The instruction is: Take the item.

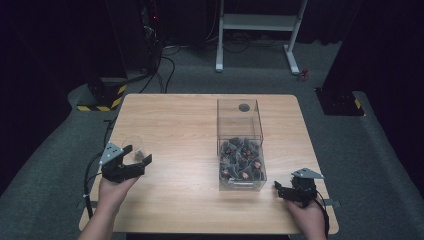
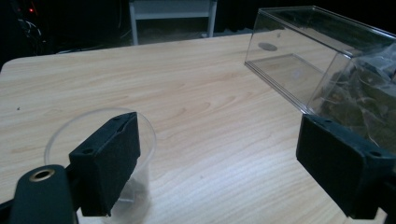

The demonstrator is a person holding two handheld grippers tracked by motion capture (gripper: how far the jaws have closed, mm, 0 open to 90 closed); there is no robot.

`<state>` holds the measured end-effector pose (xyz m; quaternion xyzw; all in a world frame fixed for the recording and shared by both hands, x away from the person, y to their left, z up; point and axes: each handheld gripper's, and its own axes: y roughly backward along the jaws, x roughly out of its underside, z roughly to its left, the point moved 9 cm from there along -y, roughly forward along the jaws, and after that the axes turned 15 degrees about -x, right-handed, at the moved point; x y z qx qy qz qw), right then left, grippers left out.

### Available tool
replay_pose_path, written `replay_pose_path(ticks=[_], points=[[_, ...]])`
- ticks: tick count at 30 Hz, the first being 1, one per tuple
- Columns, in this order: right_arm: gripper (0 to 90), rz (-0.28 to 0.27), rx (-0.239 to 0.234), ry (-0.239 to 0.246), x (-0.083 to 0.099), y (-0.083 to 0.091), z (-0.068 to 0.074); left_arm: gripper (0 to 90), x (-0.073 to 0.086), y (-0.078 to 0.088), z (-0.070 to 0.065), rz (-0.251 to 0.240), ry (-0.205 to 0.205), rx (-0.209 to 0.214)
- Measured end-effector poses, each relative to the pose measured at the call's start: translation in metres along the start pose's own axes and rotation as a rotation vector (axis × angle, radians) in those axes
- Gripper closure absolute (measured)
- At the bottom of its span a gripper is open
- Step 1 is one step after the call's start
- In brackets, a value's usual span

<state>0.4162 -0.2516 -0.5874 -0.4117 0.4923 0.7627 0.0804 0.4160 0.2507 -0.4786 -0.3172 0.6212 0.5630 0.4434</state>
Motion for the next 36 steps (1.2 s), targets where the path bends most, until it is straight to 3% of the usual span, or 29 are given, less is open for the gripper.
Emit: replay_pose_path(ticks=[18, 23, 28, 36], points=[[15.9, 0.0, 0.0, 0.0, 0.0, 0.0, 0.0, 14.2, 0.062, 0.003, -0.024, 0.15, -0.075, 0.046], [15.9, 0.0, 0.0, 0.0, 0.0, 0.0, 0.0, 14.3, 0.087, -0.001, -0.031, 0.209, -0.131, 0.054], [15.9, 0.0, 0.001, 0.001, 0.0, 0.0, 0.0, 14.4, 0.117, -0.006, -0.037, 0.278, -0.203, 0.018], [15.6, 0.0, 0.001, -0.003, 0.0, 0.0, 0.0, 10.9, 0.12, -0.007, -0.041, 0.289, -0.198, 0.008]])
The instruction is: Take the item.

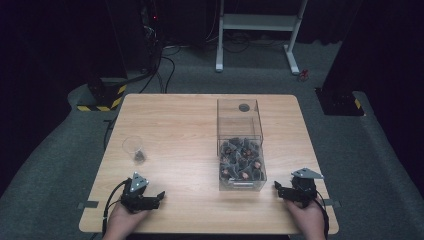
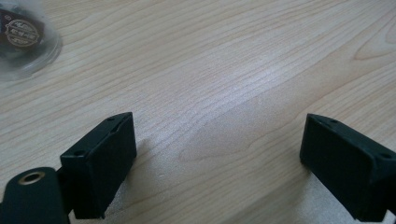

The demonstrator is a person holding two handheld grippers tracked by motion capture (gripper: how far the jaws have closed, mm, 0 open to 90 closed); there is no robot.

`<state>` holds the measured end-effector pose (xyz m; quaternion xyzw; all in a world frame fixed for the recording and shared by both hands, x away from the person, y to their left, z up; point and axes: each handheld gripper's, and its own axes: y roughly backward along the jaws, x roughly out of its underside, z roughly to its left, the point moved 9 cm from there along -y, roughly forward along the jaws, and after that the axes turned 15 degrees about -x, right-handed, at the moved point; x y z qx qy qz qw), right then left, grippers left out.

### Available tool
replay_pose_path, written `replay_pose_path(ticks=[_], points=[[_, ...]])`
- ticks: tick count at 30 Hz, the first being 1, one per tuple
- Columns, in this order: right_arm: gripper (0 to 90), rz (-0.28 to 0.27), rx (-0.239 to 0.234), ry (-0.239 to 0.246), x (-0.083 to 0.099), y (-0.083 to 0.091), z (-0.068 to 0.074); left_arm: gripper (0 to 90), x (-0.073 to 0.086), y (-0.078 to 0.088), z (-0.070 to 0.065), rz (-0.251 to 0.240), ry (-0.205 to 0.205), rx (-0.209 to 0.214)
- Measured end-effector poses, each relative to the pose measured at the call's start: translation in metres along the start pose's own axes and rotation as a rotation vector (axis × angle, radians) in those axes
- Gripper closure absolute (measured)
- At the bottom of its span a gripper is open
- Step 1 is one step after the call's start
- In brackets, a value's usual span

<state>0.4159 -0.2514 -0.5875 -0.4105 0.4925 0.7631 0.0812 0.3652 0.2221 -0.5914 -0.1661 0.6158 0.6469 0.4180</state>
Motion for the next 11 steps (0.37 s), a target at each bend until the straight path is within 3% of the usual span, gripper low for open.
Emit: replay_pose_path(ticks=[11], points=[[13.0, 0.004, 0.014, -0.004, -0.0007, -0.0015, 0.0007, 10.9, -0.0001, 0.0, -0.0004, 0.0, 0.006, -0.002]])
